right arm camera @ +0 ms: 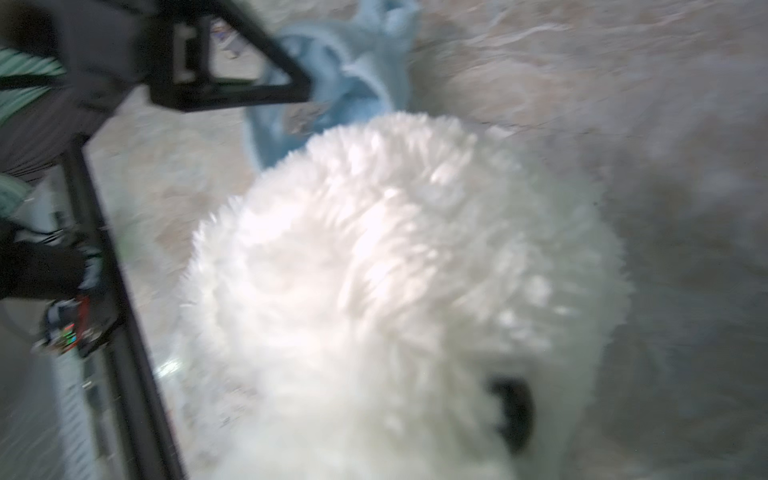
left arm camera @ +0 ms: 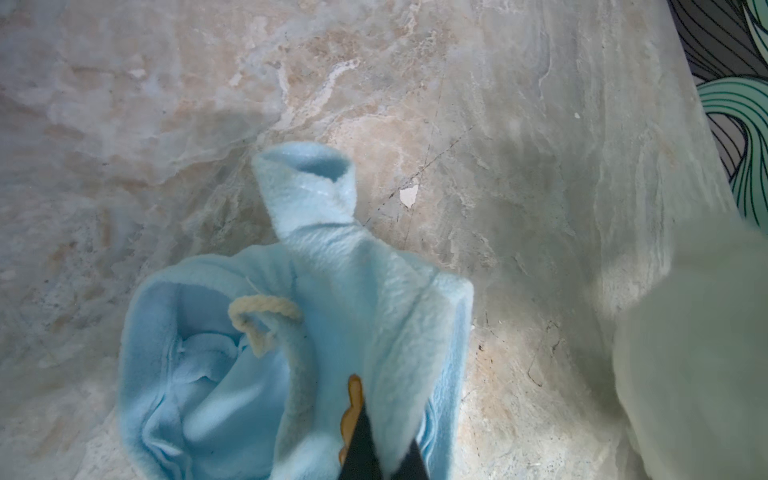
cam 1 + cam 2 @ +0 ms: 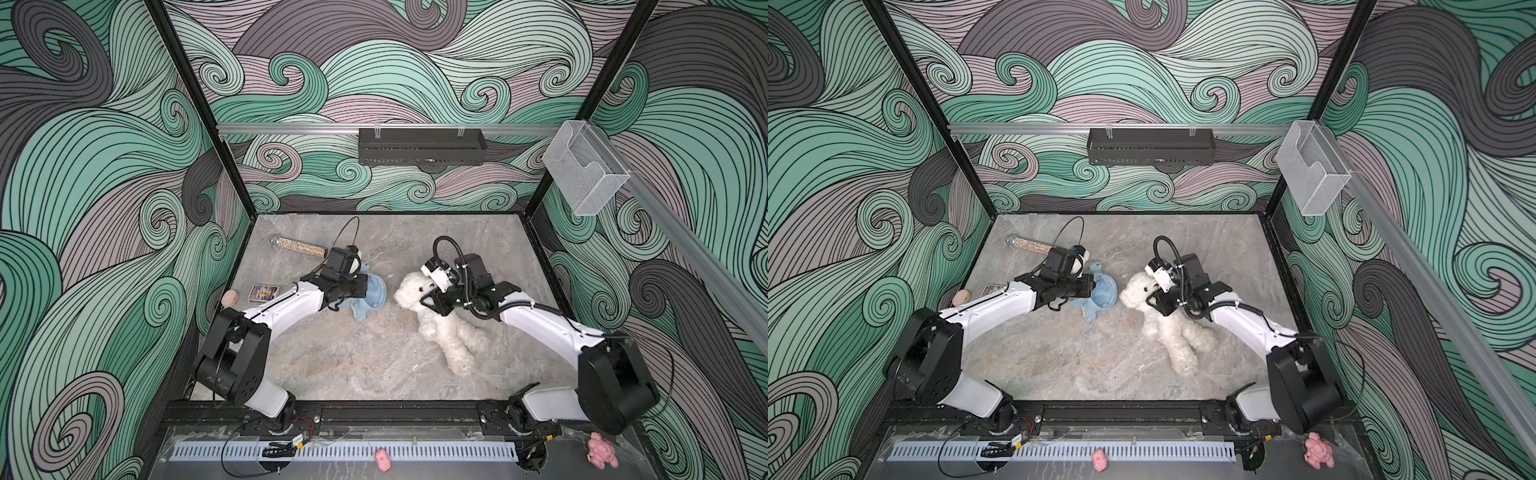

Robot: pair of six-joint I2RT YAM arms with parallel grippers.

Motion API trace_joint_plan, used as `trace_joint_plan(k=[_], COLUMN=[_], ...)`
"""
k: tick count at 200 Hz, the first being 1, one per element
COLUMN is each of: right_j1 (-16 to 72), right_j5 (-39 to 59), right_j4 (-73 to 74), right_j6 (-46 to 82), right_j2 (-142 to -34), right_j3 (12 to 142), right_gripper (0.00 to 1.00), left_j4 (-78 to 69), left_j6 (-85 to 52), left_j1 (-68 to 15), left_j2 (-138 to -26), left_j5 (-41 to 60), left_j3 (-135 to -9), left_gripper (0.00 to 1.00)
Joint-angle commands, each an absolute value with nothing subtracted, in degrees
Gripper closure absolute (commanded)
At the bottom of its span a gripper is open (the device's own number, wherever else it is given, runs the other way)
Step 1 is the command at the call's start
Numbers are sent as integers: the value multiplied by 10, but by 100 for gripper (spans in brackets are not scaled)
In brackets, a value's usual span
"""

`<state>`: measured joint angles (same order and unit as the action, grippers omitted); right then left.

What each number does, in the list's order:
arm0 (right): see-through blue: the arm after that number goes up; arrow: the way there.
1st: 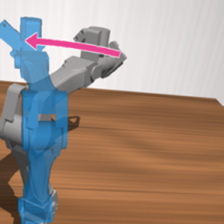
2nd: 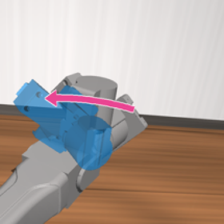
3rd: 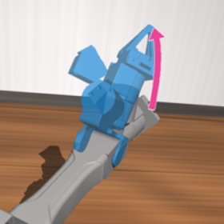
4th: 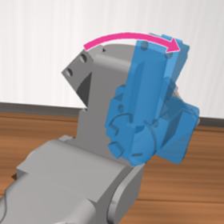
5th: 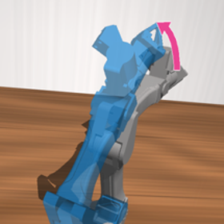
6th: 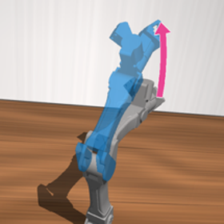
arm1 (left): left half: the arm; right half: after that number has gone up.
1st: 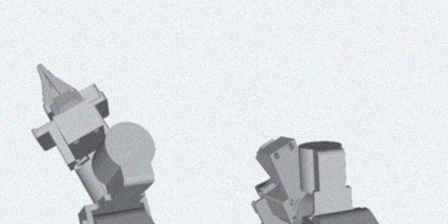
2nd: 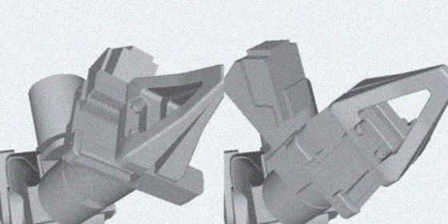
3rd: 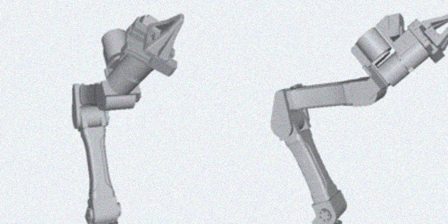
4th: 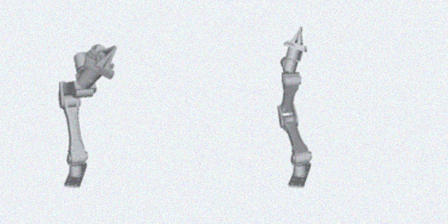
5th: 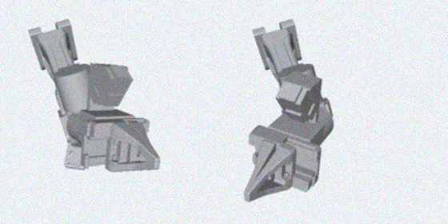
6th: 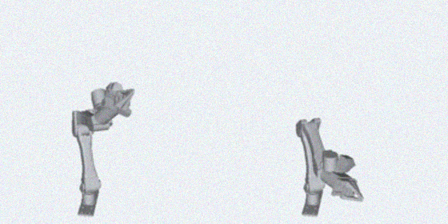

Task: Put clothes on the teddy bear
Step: 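Release the hoodie with the right gripper and grasp the bear's head, then push the bear's head into the hoodie opening held by the left gripper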

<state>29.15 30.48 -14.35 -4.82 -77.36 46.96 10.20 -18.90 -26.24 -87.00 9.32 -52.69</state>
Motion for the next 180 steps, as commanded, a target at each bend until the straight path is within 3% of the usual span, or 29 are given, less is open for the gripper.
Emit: trace_joint_plan(k=[1, 59, 109, 134, 180], right_j1=[327, 356, 347, 335, 325], right_j5=[412, 579, 601, 579, 435], right_j4=[-160, -99, -127, -91, -23], right_j6=[-40, -50, -92, -74, -13], right_j2=[-747, -798, -905, -940, -948], right_j3=[459, 480, 542, 538, 506], right_gripper=[73, 76, 77, 79, 83], left_j4=[97, 140, 165, 169, 177], left_j6=[-116, -22, 2, 4, 13], left_j1=[-261, -260, -259, -260, -261], left_j2=[-847, -843, -859, -857, -859], left_j5=[133, 193, 249, 259, 284], left_j3=[-529, -543, -559, -563, -565], left_gripper=[100, 100, 100, 100, 100])
